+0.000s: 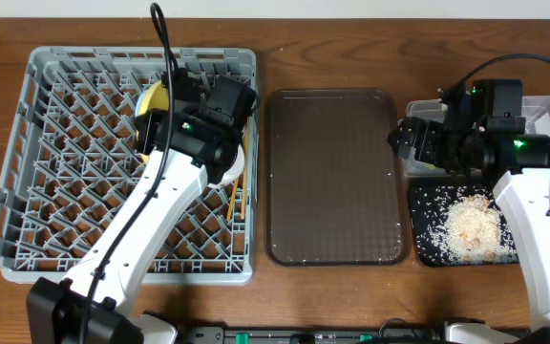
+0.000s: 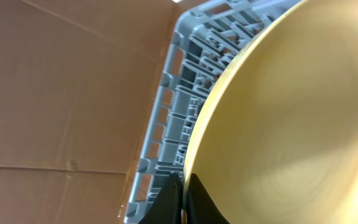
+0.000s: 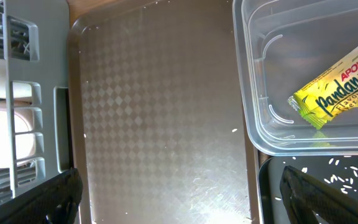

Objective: Sort waste into correct bins and load items into the dishwasher rack

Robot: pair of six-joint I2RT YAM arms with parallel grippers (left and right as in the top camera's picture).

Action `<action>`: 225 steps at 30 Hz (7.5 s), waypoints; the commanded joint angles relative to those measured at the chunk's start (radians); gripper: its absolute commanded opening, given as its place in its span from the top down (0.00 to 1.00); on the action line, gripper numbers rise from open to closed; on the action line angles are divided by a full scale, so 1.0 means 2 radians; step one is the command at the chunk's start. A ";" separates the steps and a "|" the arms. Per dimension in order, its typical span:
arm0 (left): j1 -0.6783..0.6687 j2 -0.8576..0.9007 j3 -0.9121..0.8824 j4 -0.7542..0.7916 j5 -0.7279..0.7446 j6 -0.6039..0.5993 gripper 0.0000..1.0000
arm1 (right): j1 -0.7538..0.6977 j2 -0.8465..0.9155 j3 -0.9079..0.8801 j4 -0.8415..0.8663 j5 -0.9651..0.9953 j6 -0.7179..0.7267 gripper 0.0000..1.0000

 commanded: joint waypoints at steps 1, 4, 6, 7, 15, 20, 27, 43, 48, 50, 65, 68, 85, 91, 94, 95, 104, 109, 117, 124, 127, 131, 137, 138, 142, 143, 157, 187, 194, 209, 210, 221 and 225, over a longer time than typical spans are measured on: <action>-0.001 -0.002 -0.002 -0.001 0.048 -0.003 0.93 | 0.004 0.000 0.001 0.000 -0.002 -0.006 0.01; -0.001 -0.002 -0.002 -0.001 0.089 -0.003 0.91 | 0.004 0.000 0.001 0.000 -0.002 -0.006 0.01; -0.001 -0.002 -0.002 -0.001 0.124 -0.003 0.89 | 0.004 0.000 0.001 0.000 -0.002 -0.006 0.01; -0.001 -0.002 -0.002 -0.001 0.144 -0.003 0.88 | 0.004 0.000 0.001 0.000 -0.002 -0.006 0.01; -0.001 -0.002 -0.002 -0.001 0.270 -0.003 0.83 | 0.004 0.000 0.001 0.000 -0.002 -0.006 0.01; -0.001 -0.002 -0.002 0.001 0.338 -0.003 0.72 | 0.004 0.000 0.001 0.000 -0.002 -0.006 0.01; -0.001 -0.002 -0.002 0.014 0.373 -0.003 0.65 | 0.004 0.000 0.001 0.000 -0.002 -0.006 0.01; 0.002 -0.050 0.030 0.031 0.326 -0.025 0.34 | 0.004 0.000 0.001 0.000 -0.002 -0.006 0.01; 0.031 -0.115 0.032 0.047 0.345 -0.092 0.16 | 0.004 0.000 0.001 0.000 -0.002 -0.006 0.01; 0.055 -0.142 0.032 0.049 0.373 -0.097 0.15 | 0.004 0.000 0.001 0.000 -0.002 -0.006 0.01; 0.144 -0.199 0.032 0.029 0.395 -0.097 0.09 | 0.004 0.000 0.001 0.000 -0.002 -0.006 0.01; 0.143 -0.199 0.032 0.029 0.394 -0.097 0.09 | 0.004 0.000 0.001 0.000 -0.002 -0.006 0.01; 0.143 -0.199 0.032 0.029 0.395 -0.097 0.08 | 0.004 -0.098 -0.004 0.008 0.026 -0.010 0.01; 0.144 -0.199 0.032 0.029 0.395 -0.097 0.08 | 0.004 -0.244 -0.013 0.064 0.042 -0.049 0.01; 0.143 -0.199 0.032 0.029 0.395 -0.097 0.08 | 0.004 -0.342 -0.048 0.125 0.042 -0.077 0.01; 0.143 -0.199 0.032 0.029 0.394 -0.097 0.08 | 0.004 -0.372 -0.064 0.143 0.042 -0.080 0.01; 0.144 -0.199 0.032 0.029 0.395 -0.097 0.08 | 0.050 -0.639 -0.295 0.321 0.125 -0.083 0.01; 0.144 -0.199 0.032 0.029 0.395 -0.097 0.08 | 0.064 -0.690 -0.418 0.436 0.135 -0.082 0.01; 0.144 -0.199 0.032 0.029 0.394 -0.097 0.08 | 0.064 -0.705 -0.532 0.514 0.135 -0.081 0.01; 0.144 -0.199 0.032 0.029 0.394 -0.097 0.07 | 0.059 -0.705 -0.588 0.514 0.135 -0.088 0.01; 0.144 -0.199 0.032 0.029 0.394 -0.097 0.07 | 0.052 -0.705 -0.592 0.486 0.135 -0.093 0.01; 0.144 -0.199 0.032 0.029 0.394 -0.097 0.07 | 0.045 -0.705 -0.592 0.443 0.135 -0.116 0.01; 0.144 -0.199 0.032 0.029 0.394 -0.097 0.07 | 0.041 -0.705 -0.592 0.379 0.157 -0.149 0.01; 0.144 -0.199 0.032 0.029 0.395 -0.097 0.07 | 0.039 -0.705 -0.592 0.379 0.163 -0.149 0.01; 0.144 -0.199 0.032 0.029 0.394 -0.097 0.07 | 0.027 -0.705 -0.592 0.379 0.167 -0.148 0.01; 0.144 -0.199 0.032 0.029 0.395 -0.097 0.07 | 0.026 -0.705 -0.592 0.379 0.167 -0.148 0.01; 0.144 -0.199 0.032 0.029 0.394 -0.097 0.07 | 0.026 -0.704 -0.592 0.379 0.167 -0.148 0.01; 0.140 -0.474 -0.138 0.025 0.394 -0.097 0.07 | 0.026 -0.704 -0.592 0.379 0.167 -0.148 0.01; 0.140 -0.663 -0.289 0.030 0.395 -0.099 0.07 | 0.026 -0.704 -0.592 0.379 0.167 -0.148 0.01; 0.140 -0.769 -0.569 0.498 0.465 -0.099 0.07 | 0.026 -0.704 -0.592 0.379 0.167 -0.148 0.01; 0.141 -0.769 -0.584 0.523 0.466 -0.099 0.07 | 0.026 -0.704 -0.592 0.379 0.167 -0.148 0.01; 0.141 -0.769 -0.674 0.588 0.472 -0.099 0.07 | 0.026 -0.704 -0.592 0.379 0.167 -0.148 0.01; 0.158 -0.769 -0.674 0.548 0.479 -0.099 0.07 | 0.026 -0.704 -0.592 0.379 0.167 -0.148 0.01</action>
